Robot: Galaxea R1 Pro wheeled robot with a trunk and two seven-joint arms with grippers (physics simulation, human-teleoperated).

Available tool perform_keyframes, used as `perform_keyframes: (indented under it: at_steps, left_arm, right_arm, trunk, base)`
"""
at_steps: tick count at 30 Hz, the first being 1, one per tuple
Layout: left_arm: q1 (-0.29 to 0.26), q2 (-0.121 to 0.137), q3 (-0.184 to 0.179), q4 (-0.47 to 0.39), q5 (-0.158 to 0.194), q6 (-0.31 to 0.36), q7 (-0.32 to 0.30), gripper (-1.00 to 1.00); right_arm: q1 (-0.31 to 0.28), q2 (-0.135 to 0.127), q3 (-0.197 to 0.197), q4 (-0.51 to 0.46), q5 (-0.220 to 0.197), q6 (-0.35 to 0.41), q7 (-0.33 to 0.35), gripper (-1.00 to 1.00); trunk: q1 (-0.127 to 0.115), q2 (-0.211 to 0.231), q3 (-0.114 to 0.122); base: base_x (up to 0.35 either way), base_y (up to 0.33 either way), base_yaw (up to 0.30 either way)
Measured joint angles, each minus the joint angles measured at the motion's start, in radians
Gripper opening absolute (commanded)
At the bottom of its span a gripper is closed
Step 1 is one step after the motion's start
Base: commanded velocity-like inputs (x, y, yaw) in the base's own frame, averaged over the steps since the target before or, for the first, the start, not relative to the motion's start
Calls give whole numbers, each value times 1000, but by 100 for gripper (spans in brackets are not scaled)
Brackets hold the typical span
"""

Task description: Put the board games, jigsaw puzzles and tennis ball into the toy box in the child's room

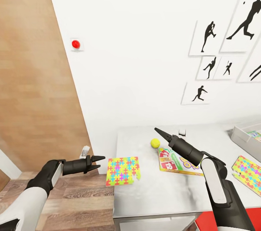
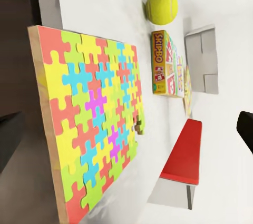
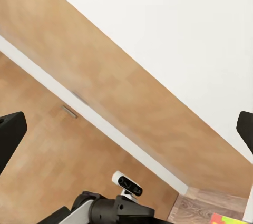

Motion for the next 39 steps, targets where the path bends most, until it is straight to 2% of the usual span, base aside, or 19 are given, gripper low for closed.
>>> perform_keyframes:
  at_steps: [37,39]
  left_arm:
    - [0,-6,-1,2,-2,-2,3,100]
    - [0,-7,-1,2,-1,-2,3,100]
  right_arm:
    - [0,-2,-1,0,-3,2,2,100]
    - [0,-2,-1,0,-3,2,2,100]
  trunk:
    - [138,-252,-113]
    - [138,-252,-113]
  base:
    - [0,0,0]
    - [0,0,0]
